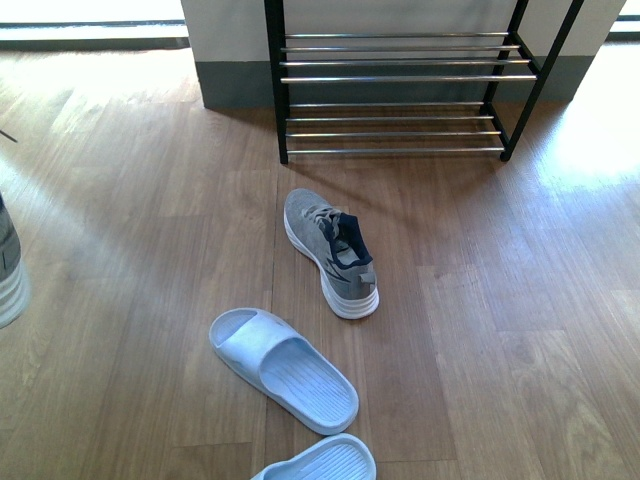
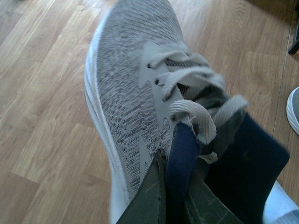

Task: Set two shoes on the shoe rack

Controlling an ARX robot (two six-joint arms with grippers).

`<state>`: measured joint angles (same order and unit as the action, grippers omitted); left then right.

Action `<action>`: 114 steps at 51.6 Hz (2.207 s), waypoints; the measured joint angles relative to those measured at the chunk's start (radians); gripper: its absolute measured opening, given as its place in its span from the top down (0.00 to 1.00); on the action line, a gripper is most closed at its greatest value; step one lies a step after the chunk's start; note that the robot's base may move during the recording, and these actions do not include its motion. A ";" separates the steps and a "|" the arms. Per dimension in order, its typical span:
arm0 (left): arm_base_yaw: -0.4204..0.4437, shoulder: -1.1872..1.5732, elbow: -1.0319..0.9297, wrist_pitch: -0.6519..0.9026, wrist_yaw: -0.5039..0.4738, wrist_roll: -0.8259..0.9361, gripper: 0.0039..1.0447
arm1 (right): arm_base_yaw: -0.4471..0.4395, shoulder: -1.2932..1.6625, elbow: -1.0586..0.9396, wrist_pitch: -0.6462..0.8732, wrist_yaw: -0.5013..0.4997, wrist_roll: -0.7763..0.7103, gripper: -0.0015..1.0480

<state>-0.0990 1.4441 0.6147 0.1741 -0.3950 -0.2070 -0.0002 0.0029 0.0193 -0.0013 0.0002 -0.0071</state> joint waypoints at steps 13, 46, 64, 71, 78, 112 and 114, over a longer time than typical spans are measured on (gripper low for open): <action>-0.107 -0.545 -0.123 -0.261 -0.142 0.030 0.99 | 0.000 0.000 0.000 0.000 0.000 0.000 0.09; -0.108 -1.221 -0.418 -0.154 -0.400 0.259 0.99 | 0.000 0.000 0.000 0.000 0.000 0.000 0.09; -0.108 -1.222 -0.418 -0.153 -0.402 0.266 0.99 | 0.000 0.000 0.000 0.000 0.000 0.000 0.09; -0.108 -1.222 -0.418 -0.153 -0.396 0.267 0.99 | 0.000 0.000 0.000 0.000 0.001 0.000 0.09; -0.108 -1.222 -0.418 -0.153 -0.388 0.267 0.99 | 0.000 -0.001 0.000 0.000 0.000 0.000 0.09; -0.108 -1.223 -0.421 -0.151 -0.397 0.267 0.99 | 0.187 0.792 0.031 0.560 0.091 -0.126 0.09; -0.108 -1.223 -0.421 -0.151 -0.397 0.267 0.99 | 0.183 1.021 0.082 0.691 0.081 -0.137 0.09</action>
<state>-0.2066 0.2214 0.1936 0.0227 -0.7921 0.0605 0.1829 1.0241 0.1009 0.6895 0.0811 -0.1436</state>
